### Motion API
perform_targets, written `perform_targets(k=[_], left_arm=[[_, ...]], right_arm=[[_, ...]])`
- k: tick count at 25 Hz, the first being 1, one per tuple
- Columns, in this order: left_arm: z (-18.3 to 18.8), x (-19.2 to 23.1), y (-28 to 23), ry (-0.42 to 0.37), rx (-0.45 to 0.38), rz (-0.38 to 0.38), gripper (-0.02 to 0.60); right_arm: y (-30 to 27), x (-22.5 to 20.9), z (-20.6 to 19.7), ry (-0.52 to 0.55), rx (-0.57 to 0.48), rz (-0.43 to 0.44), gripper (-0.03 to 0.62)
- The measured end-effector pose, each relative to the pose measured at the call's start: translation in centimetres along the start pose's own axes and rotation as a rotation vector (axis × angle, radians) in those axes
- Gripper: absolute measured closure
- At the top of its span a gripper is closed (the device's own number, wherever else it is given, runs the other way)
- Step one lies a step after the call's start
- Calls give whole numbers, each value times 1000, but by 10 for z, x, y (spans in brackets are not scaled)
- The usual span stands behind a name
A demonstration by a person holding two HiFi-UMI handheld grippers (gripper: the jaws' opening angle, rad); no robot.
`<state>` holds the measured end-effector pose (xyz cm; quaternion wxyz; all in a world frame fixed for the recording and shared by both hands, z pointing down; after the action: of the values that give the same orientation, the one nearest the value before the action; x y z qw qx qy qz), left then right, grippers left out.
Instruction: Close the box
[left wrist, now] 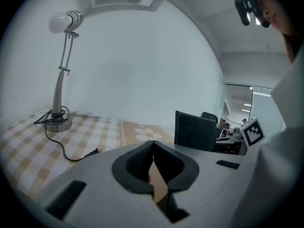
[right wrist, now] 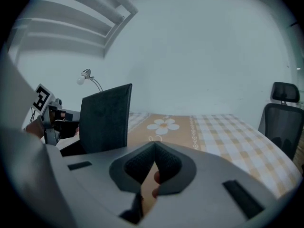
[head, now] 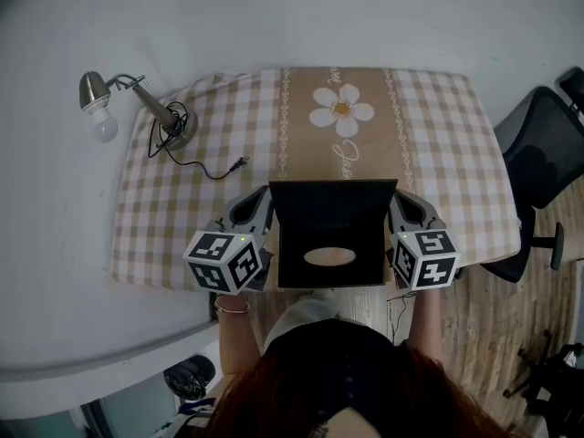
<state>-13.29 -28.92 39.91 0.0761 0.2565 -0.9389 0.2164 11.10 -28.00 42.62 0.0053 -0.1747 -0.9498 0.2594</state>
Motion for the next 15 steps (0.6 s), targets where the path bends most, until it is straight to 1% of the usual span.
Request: perform_targets(k=[7,15], left_arm=[[-3,-5,9,-18,-10,30,554],[-10,-8,18,-25,-12,41,554]], right_arm=[[9,-2,0,31,3,-100,577],[17,2,-4,36,6,-131,577]])
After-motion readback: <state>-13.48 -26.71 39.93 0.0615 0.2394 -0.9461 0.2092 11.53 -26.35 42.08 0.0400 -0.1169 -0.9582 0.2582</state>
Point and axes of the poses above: the fingertips, and each gripper's own axes: y backward along the fingers, x to its left, z out of its top, the point moved 1 cm from there along y, backward along the fingers, and after that the axes turned 4 degrees about x, right-handed, at the moved point
